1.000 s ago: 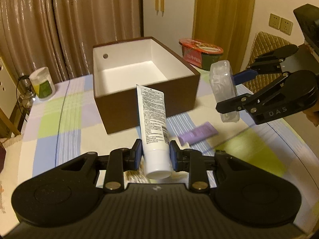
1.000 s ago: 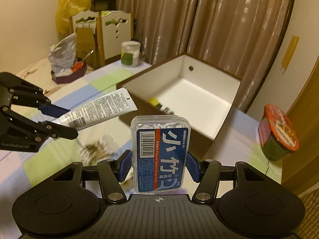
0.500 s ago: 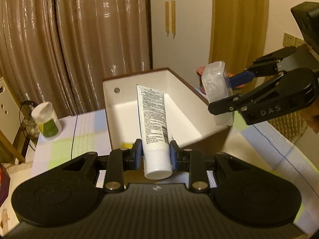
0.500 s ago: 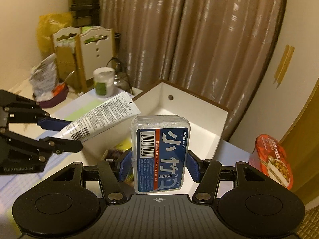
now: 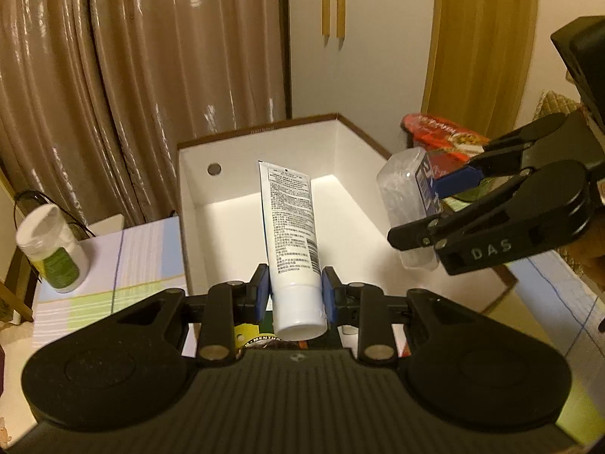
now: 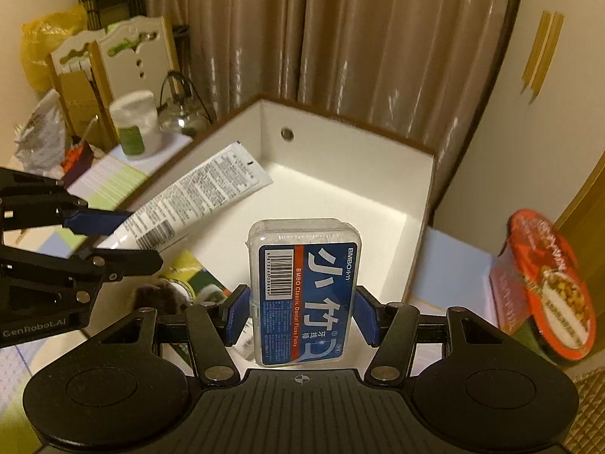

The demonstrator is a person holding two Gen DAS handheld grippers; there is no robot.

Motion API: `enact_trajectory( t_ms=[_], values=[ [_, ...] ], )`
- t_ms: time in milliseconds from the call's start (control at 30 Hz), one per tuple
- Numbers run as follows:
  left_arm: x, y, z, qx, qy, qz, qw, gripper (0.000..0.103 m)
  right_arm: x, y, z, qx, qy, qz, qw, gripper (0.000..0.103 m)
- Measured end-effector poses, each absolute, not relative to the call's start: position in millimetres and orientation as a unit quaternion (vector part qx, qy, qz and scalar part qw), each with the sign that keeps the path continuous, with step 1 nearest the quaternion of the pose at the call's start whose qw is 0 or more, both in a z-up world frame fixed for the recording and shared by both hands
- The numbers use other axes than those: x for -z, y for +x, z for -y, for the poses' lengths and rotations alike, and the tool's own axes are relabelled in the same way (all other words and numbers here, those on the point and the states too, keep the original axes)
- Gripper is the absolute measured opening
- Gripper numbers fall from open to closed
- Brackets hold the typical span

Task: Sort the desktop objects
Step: 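Open both grippers to drop the white tube and floss box into the box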

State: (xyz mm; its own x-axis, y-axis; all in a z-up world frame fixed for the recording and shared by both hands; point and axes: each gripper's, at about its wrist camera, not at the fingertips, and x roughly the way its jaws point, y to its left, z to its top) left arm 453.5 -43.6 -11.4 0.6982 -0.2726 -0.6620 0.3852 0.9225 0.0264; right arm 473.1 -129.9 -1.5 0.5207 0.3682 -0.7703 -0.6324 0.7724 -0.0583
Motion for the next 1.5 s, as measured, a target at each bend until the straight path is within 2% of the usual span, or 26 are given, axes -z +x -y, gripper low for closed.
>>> enact_trajectory(
  t_ms=[667, 1500],
  values=[
    [43.1, 485.8, 44.6, 0.172, 0.080, -0.379, 0.906, 0.025, 43.6, 494.0, 114.2, -0.296, -0.207, -0.418, 0.833, 0.057],
    [29.7, 476.7, 33.0, 0.159, 0.070, -0.360, 0.917, 0.025, 50.3, 488.5, 97.3, -0.305, -0.239, -0.412, 0.825, 0.058]
  ],
)
